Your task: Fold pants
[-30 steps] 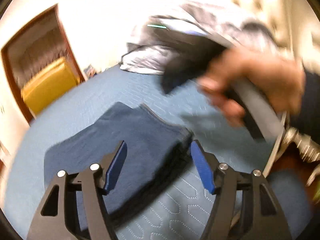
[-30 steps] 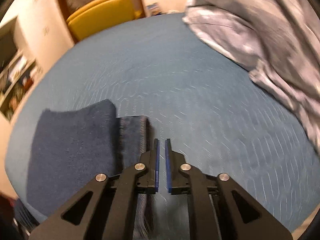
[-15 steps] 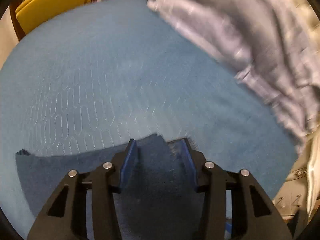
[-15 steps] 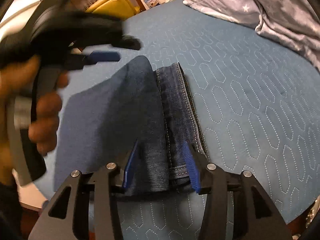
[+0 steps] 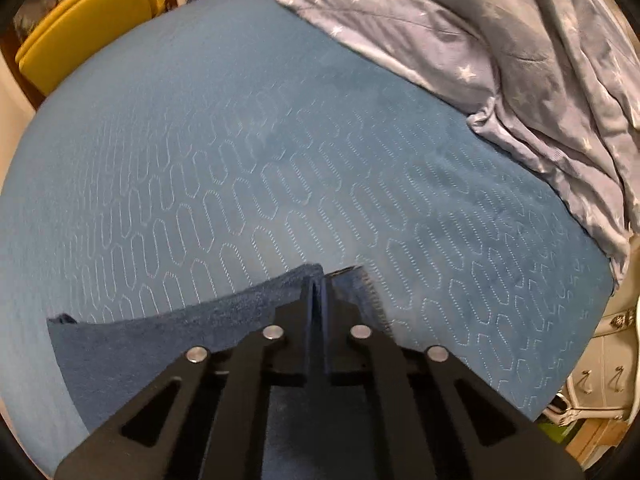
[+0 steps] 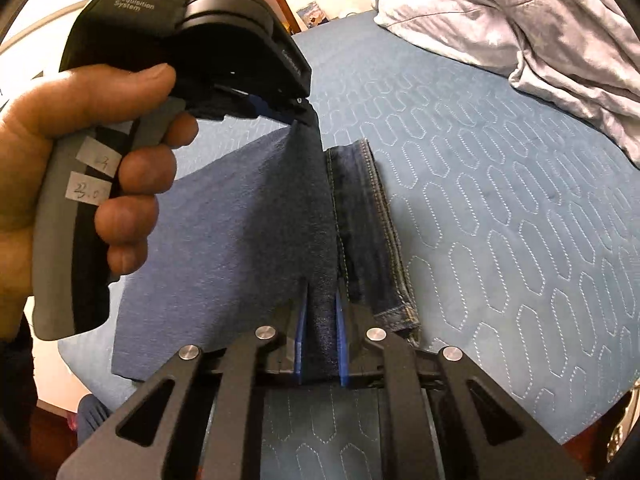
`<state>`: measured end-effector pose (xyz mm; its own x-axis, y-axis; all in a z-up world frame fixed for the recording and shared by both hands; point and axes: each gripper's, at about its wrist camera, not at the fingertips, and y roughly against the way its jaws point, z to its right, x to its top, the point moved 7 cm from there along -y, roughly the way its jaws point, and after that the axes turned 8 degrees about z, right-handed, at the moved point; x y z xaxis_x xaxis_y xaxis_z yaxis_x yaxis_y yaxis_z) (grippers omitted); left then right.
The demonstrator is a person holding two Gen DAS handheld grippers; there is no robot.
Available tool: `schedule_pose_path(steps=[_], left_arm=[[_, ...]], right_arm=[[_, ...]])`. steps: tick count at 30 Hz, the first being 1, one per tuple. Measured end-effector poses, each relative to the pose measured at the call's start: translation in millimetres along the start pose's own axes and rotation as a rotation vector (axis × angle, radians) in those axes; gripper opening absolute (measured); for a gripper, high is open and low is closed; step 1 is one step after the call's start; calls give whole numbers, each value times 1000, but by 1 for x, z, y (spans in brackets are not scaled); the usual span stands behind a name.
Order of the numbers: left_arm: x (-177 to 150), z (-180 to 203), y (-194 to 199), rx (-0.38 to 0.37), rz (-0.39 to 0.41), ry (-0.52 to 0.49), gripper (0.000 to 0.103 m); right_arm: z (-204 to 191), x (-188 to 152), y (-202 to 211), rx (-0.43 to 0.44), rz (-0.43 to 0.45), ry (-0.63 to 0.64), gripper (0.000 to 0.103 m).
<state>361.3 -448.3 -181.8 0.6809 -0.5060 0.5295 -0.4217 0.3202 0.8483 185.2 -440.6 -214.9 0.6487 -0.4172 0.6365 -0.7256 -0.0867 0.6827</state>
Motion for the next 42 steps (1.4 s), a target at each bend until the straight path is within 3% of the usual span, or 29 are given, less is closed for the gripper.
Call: schedule_pose_path(steps=[11, 16, 18, 19, 22, 24, 27, 32, 35, 37, 38, 39, 40, 42], left_arm=[[-5, 14, -38, -79, -24, 47, 1], [-3, 17, -45, -181, 10, 82, 0], [3, 18, -29, -227, 83, 95, 0], [8, 17, -12, -253, 143, 101, 4], [5, 10, 27, -260, 256, 95, 44], [-9, -1, 50, -209, 326, 85, 47], [-40, -23, 72, -112, 386, 102, 69], [-104, -62, 87, 29, 354, 185, 91], [-132, -77, 103, 101, 384, 133, 100], [-144, -81, 112, 151, 380, 73, 101], [-150, -83, 117, 163, 371, 55, 101], [-156, -84, 123, 171, 372, 45, 101], [-160, -85, 130, 180, 380, 35, 101], [-170, -84, 145, 189, 401, 26, 101]], right_arm=[[14, -9, -13, -57, -22, -5, 12], [15, -15, -22, -85, -41, 9, 12], [16, -14, -24, -83, -43, 9, 12], [16, -14, -24, -83, -45, 8, 12], [15, -15, -25, -92, -44, 20, 12], [15, -16, -24, -98, -42, 26, 12], [13, -16, -23, -104, -43, 26, 12], [15, -15, -22, -117, -43, 23, 12], [16, -13, -16, -135, -33, 14, 14], [17, -8, -6, -162, -6, 3, 27], [19, -6, -1, -191, 6, 4, 41], [24, -1, 10, -283, 45, 14, 76], [27, 3, 19, -325, 83, 20, 90], [27, 9, 40, -384, 137, 39, 89]])
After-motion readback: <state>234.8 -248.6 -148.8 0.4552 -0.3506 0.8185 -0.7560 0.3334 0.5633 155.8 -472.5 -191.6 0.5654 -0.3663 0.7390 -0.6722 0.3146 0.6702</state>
